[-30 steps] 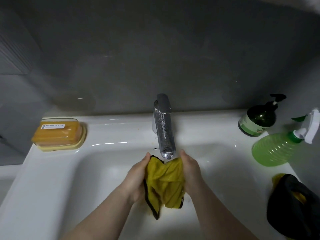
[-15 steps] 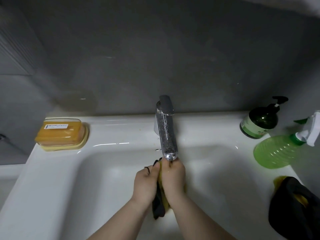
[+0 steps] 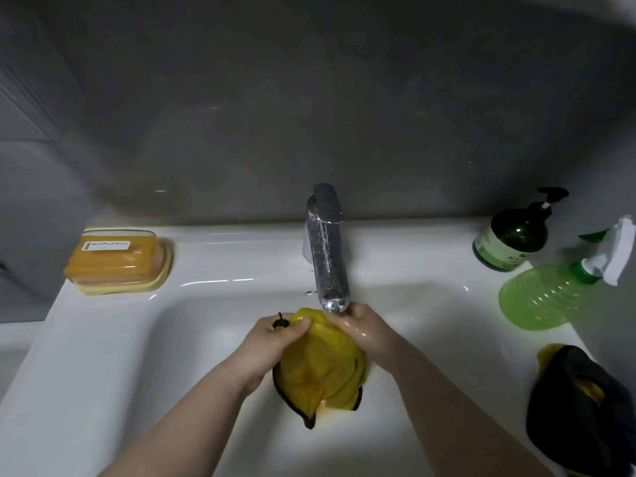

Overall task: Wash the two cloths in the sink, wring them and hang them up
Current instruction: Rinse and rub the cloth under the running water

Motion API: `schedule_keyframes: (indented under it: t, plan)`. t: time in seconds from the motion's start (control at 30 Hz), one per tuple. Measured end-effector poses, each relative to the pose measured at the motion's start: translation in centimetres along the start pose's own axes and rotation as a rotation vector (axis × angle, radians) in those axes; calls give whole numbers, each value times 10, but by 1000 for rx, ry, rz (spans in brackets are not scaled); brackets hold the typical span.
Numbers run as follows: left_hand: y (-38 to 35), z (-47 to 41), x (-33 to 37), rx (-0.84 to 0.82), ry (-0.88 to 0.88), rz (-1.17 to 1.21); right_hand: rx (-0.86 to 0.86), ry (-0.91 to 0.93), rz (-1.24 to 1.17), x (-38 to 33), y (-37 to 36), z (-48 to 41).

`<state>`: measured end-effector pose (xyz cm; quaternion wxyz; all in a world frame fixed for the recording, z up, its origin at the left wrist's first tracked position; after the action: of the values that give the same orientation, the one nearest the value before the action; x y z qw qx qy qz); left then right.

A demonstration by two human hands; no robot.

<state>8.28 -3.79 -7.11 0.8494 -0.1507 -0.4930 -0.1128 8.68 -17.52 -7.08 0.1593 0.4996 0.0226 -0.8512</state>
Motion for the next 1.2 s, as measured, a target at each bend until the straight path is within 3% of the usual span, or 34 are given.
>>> schedule_keyframes:
  t: [0.1,0.17,0.33,0.37,0.43,0.5,0.57,0.73,0.8,0.87,0.97,1.03,1.13,1.2]
  plan:
    - [8,-1,15,47,-118,-24,-248,6,154,4,-4,5]
    - [6,0,22,35,-144,-69,-322,-56,379,11,-5,1]
    - [0,3,34,9,-182,-165,-263,-169,922,31,-2,-11]
    - [3,3,35,23,-187,-163,-211,-151,943,33,3,-13]
    - [12,4,37,62,-175,-117,-161,-124,706,37,9,-12]
    - [21,3,35,90,-122,-34,-208,-100,478,38,10,-8]
    - [29,1,29,113,-50,20,-241,-73,420,37,13,-4]
    - [39,0,21,120,-7,10,-335,-95,664,46,20,6]
    - [37,-1,20,93,-7,52,-324,-126,877,54,22,8]
    - [39,-4,21,77,-1,108,-267,-135,930,56,28,7]
    - [46,-7,20,90,19,121,-71,-142,367,56,50,11]
    - [41,-8,16,26,26,-58,21,-63,-27,52,57,13]
    - [27,-10,-5,-145,172,-452,49,49,-310,42,54,11]
    - [26,-11,-18,-195,295,-507,31,93,-440,34,49,10]
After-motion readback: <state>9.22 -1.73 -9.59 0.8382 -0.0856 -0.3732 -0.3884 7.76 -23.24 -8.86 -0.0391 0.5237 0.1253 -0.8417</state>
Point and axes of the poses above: each hand's wrist, its own z-axis away from the middle knuckle, its own y-axis out of the back of the hand, x = y × z, the point moved 6 cm from there along -z, towards the middle knuckle, and after that the axes turned 5 degrees about -x, right-handed, at the moved point
